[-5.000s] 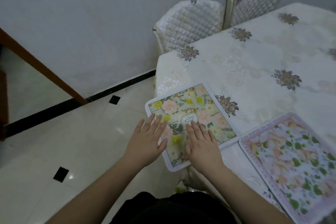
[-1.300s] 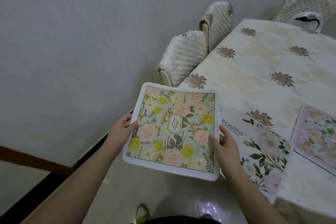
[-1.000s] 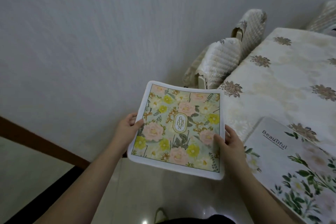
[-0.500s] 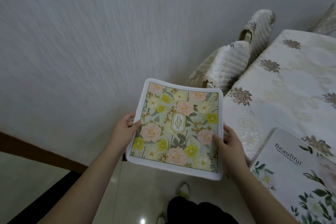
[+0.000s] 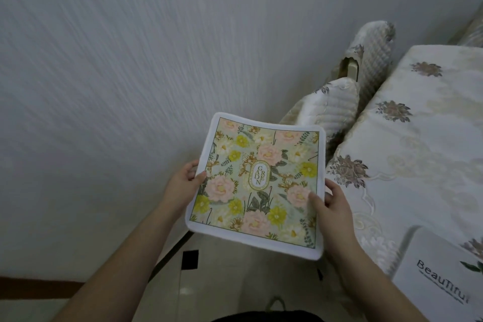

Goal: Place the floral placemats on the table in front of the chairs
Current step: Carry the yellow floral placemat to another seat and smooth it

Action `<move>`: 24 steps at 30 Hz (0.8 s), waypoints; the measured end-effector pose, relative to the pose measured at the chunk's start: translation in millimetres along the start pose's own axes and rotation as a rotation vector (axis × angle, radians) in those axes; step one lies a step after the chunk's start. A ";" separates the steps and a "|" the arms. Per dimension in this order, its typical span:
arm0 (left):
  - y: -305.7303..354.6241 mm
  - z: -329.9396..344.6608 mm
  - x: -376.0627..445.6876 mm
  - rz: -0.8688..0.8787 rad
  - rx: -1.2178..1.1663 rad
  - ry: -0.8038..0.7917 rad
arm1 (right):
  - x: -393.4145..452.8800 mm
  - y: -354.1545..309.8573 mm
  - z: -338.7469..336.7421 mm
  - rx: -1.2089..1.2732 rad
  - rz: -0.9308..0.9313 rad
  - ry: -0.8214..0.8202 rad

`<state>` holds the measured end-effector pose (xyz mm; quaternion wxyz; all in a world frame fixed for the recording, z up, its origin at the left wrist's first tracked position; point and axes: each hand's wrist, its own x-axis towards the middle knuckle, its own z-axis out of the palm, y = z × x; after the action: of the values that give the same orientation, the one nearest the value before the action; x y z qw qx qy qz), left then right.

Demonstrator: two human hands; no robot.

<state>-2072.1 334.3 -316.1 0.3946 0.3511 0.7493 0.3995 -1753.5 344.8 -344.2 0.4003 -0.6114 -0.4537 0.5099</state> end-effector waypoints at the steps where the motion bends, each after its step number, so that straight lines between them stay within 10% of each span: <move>1: 4.2 3.1 6.0 0.015 0.026 -0.006 | 5.2 -1.9 -0.6 0.019 0.012 0.003; 24: 114.1 69.4 216.3 0.204 -0.003 -0.401 | 112.3 -78.3 29.8 -0.034 0.005 0.482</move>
<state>-2083.2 588.2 -309.1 0.4939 0.4967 0.6158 0.3607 -1786.8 474.7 -303.7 0.4854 -0.7233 -0.3521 0.3424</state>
